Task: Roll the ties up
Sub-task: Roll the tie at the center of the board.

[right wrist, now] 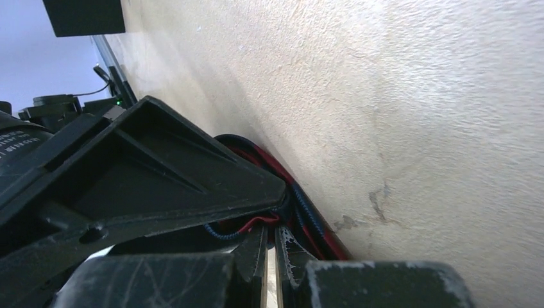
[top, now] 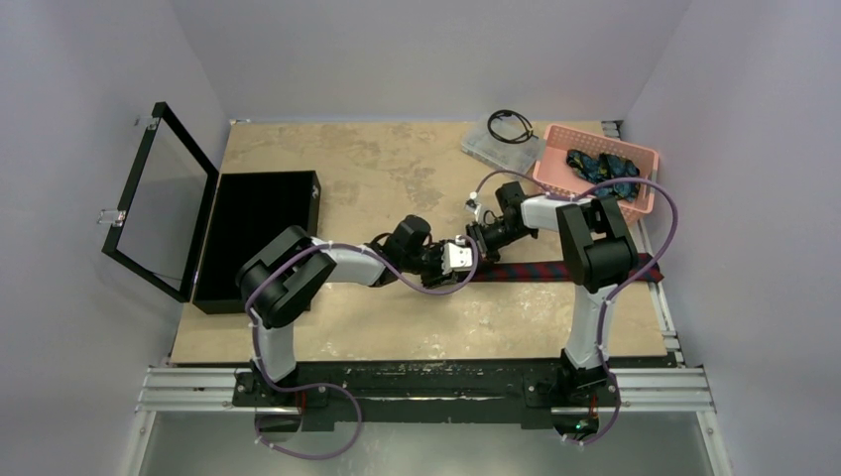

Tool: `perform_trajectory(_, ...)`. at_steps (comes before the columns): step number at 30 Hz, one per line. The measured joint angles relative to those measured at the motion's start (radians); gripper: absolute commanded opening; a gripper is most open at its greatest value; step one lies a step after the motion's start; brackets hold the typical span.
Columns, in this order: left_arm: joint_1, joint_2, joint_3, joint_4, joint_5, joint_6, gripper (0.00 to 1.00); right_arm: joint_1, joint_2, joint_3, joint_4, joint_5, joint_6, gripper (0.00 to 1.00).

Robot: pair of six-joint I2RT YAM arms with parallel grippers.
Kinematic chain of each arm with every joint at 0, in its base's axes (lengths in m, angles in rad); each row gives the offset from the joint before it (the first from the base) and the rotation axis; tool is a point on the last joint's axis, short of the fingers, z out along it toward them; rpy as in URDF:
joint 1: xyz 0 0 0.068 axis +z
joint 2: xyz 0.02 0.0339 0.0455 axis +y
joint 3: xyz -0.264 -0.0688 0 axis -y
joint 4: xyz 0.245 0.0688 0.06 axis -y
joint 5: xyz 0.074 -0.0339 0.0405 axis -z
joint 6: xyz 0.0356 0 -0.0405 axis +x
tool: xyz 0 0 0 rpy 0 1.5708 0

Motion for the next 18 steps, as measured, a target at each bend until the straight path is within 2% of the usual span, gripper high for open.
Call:
perform_trajectory(4, 0.003, -0.031, -0.009, -0.066, -0.019, 0.076, 0.29, 0.025, 0.001, 0.0, 0.008, -0.013, 0.006, 0.0)
perform_trajectory(8, 0.02, -0.05, -0.008, -0.129, -0.011, 0.117, 0.27, 0.047, -0.002, 0.001, 0.027, -0.019, 0.007, 0.0)
perform_trajectory(14, 0.03, -0.055, 0.018, -0.198, -0.005, 0.159, 0.52, 0.057, -0.005, 0.021, 0.016, -0.001, 0.002, 0.0)
perform_trajectory(18, 0.058, -0.067, 0.018, -0.227, 0.004, 0.152, 0.6, 0.057, -0.005, 0.023, 0.01, 0.026, -0.007, 0.0)
